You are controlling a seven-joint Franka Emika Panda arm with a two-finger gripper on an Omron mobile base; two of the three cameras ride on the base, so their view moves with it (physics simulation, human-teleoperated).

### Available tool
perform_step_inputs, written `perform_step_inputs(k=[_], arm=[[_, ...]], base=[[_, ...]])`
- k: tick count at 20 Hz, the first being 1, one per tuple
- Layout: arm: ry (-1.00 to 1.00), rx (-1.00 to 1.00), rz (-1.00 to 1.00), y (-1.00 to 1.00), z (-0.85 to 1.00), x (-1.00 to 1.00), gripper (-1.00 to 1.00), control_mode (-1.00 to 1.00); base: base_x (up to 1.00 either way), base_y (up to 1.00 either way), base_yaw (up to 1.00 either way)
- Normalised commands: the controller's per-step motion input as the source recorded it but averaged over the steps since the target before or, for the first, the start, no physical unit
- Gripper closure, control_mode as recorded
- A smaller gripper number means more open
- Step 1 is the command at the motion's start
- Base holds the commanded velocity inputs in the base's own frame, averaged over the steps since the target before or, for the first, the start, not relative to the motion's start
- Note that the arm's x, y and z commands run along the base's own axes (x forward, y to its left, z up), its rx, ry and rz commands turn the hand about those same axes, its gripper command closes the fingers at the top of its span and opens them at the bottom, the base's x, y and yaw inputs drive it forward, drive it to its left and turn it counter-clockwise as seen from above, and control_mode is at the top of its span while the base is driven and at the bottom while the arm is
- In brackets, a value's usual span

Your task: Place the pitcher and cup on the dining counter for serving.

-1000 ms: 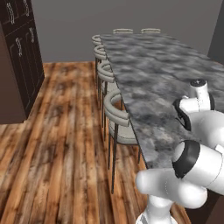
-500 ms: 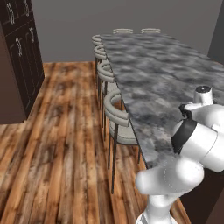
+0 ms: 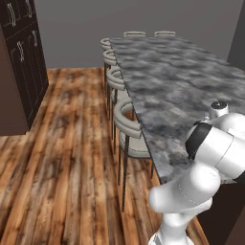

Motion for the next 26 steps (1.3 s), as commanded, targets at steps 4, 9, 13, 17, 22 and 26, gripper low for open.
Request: perform_step_inputs(k=[4, 9, 13, 17, 22, 26], arm=[[-0.03, 0.01, -0.11, 0.14, 0.61, -0.21, -1.0, -1.0], [-0.21, 0.0, -0.07, 0.54, 0.93, -0.67, -1.0, -1.0], [-0.36, -0.04, -0.01, 1.0, 0.33, -0.99, -1.0, -1.0], [-0.41, -0.16, 0.0, 1.0, -0.06, -1.0, -1.0, -1.0], [-0.27, -0.21, 0.08, 1.0, 0.05, -0.99, -1.0, -1.0], [-0.25, -0.22, 0.16, 0.75, 0.04, -0.67, -1.0, -1.0]], base=[[0.0, 0.0, 0.0], [0.0, 0.0, 0.0], [0.0, 0.0, 0.0], [0.0, 0.0, 0.0], [0.0, 0.0, 0.0], [0.0, 0.0, 0.0]])
